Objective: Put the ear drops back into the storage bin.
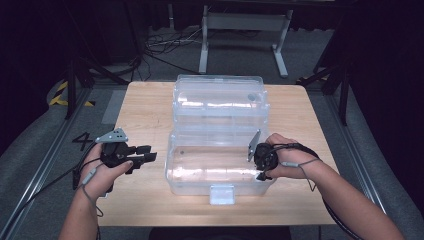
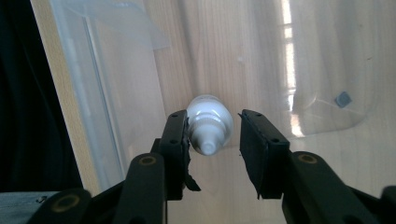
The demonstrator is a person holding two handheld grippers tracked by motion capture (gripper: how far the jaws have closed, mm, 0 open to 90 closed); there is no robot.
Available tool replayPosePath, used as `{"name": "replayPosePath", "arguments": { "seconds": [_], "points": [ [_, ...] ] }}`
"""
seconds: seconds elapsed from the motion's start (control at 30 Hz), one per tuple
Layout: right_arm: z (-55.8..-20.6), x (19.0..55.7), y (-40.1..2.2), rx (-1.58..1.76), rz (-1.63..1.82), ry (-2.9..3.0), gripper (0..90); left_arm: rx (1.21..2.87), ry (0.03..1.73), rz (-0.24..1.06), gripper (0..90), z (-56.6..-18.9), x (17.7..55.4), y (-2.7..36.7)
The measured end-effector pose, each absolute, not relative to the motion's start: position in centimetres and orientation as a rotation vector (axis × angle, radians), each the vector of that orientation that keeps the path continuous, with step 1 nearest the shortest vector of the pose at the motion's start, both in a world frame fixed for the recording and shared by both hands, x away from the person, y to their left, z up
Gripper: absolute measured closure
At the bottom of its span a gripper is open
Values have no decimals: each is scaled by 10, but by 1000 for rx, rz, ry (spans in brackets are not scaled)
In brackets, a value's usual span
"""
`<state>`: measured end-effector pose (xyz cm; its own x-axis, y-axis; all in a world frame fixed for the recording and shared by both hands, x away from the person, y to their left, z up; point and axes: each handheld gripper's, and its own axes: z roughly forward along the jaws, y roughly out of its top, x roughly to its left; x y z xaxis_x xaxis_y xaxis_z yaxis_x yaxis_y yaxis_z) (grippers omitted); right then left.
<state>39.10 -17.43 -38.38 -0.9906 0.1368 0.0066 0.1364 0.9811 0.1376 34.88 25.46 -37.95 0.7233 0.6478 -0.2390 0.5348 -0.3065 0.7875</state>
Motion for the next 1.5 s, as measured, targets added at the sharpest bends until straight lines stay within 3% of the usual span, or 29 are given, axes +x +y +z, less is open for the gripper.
{"name": "replayPosePath", "arguments": {
  "seconds": [0.47,0.97,1.33,1.5],
  "points": [
    [-348,381,-176,249,377,3078,579,1972,887,147,595,-378,351,252],
    [-348,358,-163,179,443,3122,581,1982,870,137,596,-378,355,246],
    [-375,354,-155,164,377,3147,705,1971,858,143,586,-373,359,245],
    [-389,353,-152,157,330,3157,801,1960,847,159,585,-369,363,242]
  ]
}}
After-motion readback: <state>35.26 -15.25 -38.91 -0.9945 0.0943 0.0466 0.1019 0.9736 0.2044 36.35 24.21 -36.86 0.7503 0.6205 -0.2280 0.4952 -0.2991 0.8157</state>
